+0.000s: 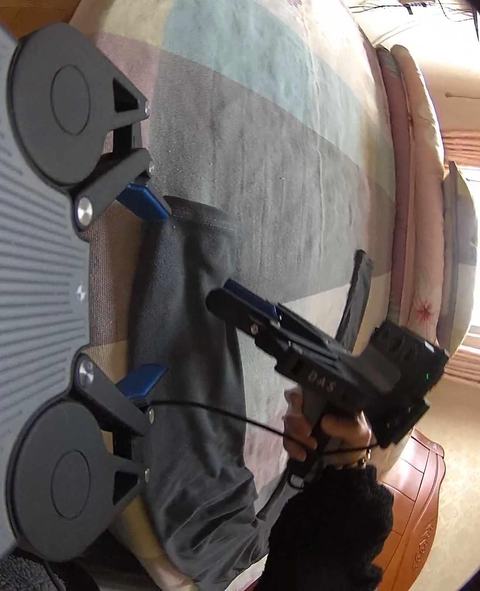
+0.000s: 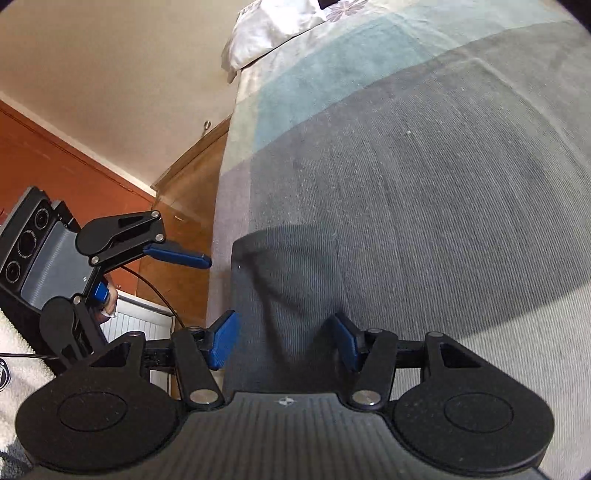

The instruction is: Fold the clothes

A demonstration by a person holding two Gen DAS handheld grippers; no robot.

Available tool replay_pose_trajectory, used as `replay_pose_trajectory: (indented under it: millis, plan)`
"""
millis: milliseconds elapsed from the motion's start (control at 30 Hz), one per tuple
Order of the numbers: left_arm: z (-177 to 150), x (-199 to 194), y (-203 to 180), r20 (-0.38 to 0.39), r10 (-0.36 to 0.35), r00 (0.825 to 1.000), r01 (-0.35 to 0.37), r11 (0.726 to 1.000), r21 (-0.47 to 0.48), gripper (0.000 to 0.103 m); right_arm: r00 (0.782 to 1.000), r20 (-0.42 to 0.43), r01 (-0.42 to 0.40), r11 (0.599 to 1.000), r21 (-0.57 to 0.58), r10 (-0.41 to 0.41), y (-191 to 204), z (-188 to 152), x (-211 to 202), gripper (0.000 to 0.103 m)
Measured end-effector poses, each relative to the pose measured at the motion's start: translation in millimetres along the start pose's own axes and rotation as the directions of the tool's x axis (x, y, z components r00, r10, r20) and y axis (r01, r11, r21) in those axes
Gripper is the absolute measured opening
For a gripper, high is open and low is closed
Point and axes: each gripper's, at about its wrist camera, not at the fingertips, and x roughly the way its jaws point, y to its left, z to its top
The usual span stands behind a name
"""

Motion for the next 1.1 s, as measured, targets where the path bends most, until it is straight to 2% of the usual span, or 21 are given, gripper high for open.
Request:
replay_pose_trajectory:
  millis: [67, 133, 267, 400, 600, 633, 667, 700, 833, 933, 1100]
  plan:
    - [0.3, -1.9, -0.6, 0.019, -0.024, 1.0, 0.024, 1.0, 0.002, 0.087, 1.0, 0.005, -0.002, 1.0, -0.006, 0.002, -3.1, 11.2, 1.3, 0.061]
    - [-0.6, -1.9, -0.6, 0.03, -0.035, 0.999, 0.035, 0.999, -0.002, 0.087, 0.999, 0.017, 0.036, 0.999, -0.026, -0.036, -2.6, 18.0, -0.5, 0.061]
    - [-3.3, 0.9, -0.8, 0.028, -0.044, 0.999, 0.044, 0.999, -0.012, 0.088, 0.999, 0.005, 0.049, 0.999, -0.008, -0.049, -6.5, 12.6, -7.2, 0.06]
    - [-3.2, -0.6, -2.1, 0.035, -0.063, 0.997, 0.063, 0.998, 0.0, 0.088, 1.0, 0.003, -0.014, 0.999, 0.051, 0.014, -14.0, 5.0, -6.1, 0.061]
    - [1.1, -10.5, -9.7, 0.051, -0.104, 0.993, 0.103, 0.994, 0.023, 0.088, 0.993, 0.021, -0.114, 0.991, 0.07, 0.113, -18.5, 34.0, 25.9, 0.062]
    - [0.7, -10.9, -11.0, 0.048, -0.109, 0.993, 0.108, 0.994, 0.029, 0.088, 0.994, 0.019, -0.11, 0.992, 0.067, 0.109, -18.6, 34.7, 25.9, 0.058]
    - [-0.1, -11.2, -12.5, 0.044, -0.112, 0.993, 0.111, 0.993, 0.04, 0.088, 0.996, 0.013, -0.093, 0.994, 0.059, 0.092, -18.2, 33.5, 24.1, 0.049]
    - [-0.9, -11.3, -13.8, 0.041, -0.115, 0.993, 0.113, 0.992, 0.05, 0.088, 0.997, 0.007, -0.077, 0.996, 0.054, 0.077, -18.4, 31.3, 21.9, 0.044]
    - [-0.9, -8.1, -15.2, 0.029, -0.114, 0.993, 0.112, 0.992, 0.064, 0.088, 1.0, 0.027, -0.006, 0.999, 0.051, 0.005, -18.7, 16.6, 14.0, 0.011]
    - [1.2, -8.5, -16.5, 0.041, -0.119, 0.992, 0.117, 0.991, 0.066, 0.088, 0.998, 0.056, 0.038, 0.999, -0.021, -0.037, -2.8, 18.7, 15.6, 0.004]
    - [5.1, -18.3, -18.1, 0.072, -0.117, 0.991, 0.112, 0.991, 0.07, 0.088, 0.992, 0.094, 0.091, 0.988, -0.128, -0.079, 17.6, 45.4, 21.6, 0.003]
